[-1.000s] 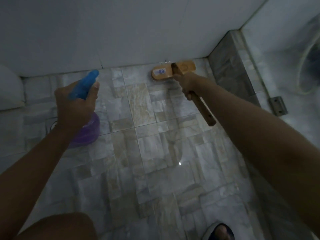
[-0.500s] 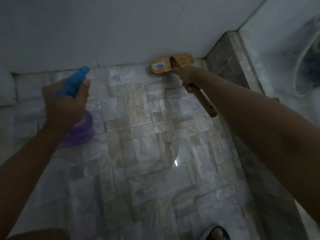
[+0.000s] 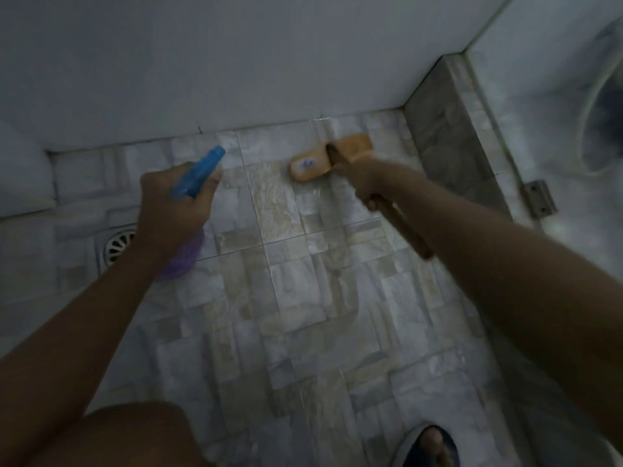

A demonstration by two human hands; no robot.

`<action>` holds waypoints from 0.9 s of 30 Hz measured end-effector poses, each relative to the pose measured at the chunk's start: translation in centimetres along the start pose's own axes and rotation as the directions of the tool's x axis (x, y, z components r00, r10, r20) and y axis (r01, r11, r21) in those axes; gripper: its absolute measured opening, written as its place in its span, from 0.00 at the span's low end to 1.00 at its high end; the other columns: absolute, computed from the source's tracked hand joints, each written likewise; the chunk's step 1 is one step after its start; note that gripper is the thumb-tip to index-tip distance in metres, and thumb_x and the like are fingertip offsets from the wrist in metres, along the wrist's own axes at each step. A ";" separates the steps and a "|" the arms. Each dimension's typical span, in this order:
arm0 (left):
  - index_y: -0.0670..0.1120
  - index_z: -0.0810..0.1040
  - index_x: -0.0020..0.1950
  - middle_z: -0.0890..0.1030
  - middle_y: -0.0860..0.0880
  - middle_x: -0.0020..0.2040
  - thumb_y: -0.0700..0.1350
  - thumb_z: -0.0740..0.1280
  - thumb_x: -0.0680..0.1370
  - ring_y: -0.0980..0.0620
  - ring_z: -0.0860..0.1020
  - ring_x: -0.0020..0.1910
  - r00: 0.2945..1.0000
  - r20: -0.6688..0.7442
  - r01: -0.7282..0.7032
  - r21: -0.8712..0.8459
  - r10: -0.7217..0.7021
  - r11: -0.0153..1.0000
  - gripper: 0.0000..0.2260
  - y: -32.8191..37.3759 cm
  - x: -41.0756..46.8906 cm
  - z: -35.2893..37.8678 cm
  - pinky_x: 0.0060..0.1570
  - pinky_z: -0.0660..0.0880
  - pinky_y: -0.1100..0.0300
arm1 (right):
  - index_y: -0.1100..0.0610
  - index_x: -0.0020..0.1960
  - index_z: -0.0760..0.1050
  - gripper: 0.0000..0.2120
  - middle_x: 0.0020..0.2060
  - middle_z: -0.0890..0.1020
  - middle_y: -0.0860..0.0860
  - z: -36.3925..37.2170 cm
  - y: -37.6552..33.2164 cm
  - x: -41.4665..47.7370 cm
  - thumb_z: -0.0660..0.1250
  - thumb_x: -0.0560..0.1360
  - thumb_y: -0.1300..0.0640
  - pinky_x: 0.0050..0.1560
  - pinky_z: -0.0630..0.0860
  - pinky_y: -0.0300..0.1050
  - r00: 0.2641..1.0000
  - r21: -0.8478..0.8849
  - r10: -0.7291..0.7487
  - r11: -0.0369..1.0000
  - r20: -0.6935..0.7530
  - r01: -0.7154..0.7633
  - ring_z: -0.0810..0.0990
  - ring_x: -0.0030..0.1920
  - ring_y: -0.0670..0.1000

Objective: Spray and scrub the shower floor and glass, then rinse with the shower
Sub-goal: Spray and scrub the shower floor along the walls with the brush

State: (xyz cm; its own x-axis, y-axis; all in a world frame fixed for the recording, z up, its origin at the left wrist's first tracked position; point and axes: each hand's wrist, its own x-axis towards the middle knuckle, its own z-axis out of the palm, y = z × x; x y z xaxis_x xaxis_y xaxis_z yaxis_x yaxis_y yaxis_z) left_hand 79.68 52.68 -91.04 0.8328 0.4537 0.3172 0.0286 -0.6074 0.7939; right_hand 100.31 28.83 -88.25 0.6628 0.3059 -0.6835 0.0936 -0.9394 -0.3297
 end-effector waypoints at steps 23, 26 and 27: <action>0.48 0.78 0.38 0.79 0.37 0.32 0.52 0.68 0.81 0.36 0.78 0.30 0.989 -0.088 0.107 -0.117 -0.117 0.987 0.14 -1.5 -0.1 -1.7 0.31 0.76 0.40 | 0.58 0.57 0.75 0.23 0.41 0.78 0.53 11.1 0.2 -8.0 0.56 0.82 0.39 0.33 0.76 0.45 0.999 0.191 -0.006 0.982 0.033 -0.001 0.77 0.36 0.54; 0.56 0.78 0.41 0.79 0.44 0.33 0.53 0.68 0.81 0.46 0.79 0.31 0.976 -0.124 0.157 -0.164 -0.179 0.974 0.09 -1.4 0.0 -2.1 0.35 0.79 0.43 | 0.59 0.51 0.74 0.24 0.37 0.76 0.55 10.6 3.2 -10.3 0.57 0.81 0.37 0.21 0.71 0.41 0.987 0.162 0.147 0.975 0.060 -0.155 0.75 0.27 0.52; 0.57 0.78 0.42 0.80 0.46 0.34 0.53 0.69 0.81 0.50 0.79 0.32 0.975 -0.134 0.155 -0.170 -0.179 0.973 0.07 -1.2 -0.1 -2.2 0.36 0.80 0.44 | 0.58 0.47 0.73 0.21 0.37 0.76 0.56 9.7 3.2 -9.7 0.57 0.82 0.40 0.19 0.69 0.41 0.988 0.173 0.149 0.973 0.024 -0.151 0.76 0.25 0.49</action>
State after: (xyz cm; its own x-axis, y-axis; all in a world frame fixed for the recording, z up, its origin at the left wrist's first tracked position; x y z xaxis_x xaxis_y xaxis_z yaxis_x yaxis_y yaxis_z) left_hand 78.39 54.78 -90.87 0.7327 0.6381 0.2365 0.0631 -0.4097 0.9100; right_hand 87.00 24.37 -89.00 0.6512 0.1659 -0.7406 -0.1373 -0.9340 -0.3299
